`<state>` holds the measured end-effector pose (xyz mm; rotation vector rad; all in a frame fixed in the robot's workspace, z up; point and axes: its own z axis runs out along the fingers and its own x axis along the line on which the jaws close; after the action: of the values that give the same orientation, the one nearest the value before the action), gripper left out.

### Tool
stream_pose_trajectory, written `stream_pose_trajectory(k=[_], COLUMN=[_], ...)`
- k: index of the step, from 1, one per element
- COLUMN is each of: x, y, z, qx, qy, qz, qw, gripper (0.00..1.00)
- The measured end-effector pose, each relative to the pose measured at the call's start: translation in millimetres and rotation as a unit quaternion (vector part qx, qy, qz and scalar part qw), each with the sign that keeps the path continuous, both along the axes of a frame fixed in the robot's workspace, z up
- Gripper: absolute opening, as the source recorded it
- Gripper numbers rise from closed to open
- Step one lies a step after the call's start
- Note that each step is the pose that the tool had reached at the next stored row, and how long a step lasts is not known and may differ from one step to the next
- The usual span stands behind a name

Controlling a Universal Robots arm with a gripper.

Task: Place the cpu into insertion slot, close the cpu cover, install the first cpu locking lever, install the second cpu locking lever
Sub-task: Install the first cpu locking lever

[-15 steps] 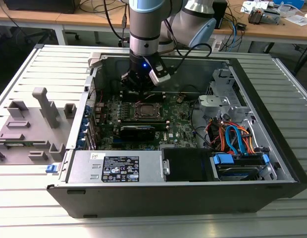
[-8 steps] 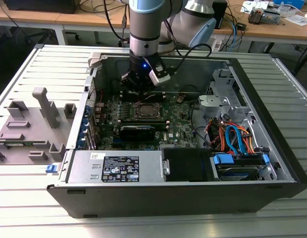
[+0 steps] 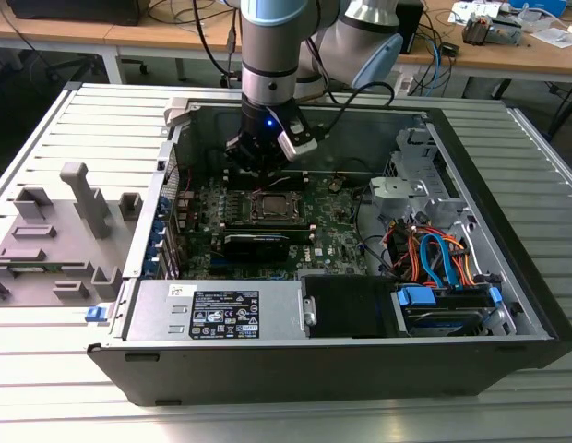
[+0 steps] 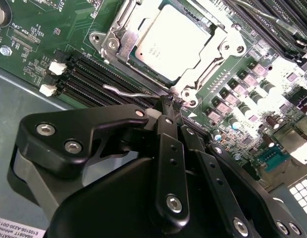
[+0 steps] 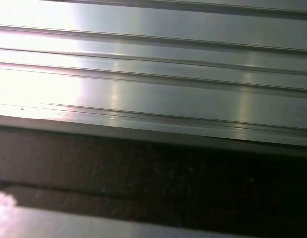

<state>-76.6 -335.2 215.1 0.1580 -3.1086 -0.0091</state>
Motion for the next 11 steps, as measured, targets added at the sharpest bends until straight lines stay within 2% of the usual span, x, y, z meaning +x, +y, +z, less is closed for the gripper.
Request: stream_pose_trajectory(k=[11], x=[0.3], y=[0.0], z=[-3.1], qx=[0.0000], qy=[0.0001], qz=[0.000], qw=[1.0000], gripper=[0.11])
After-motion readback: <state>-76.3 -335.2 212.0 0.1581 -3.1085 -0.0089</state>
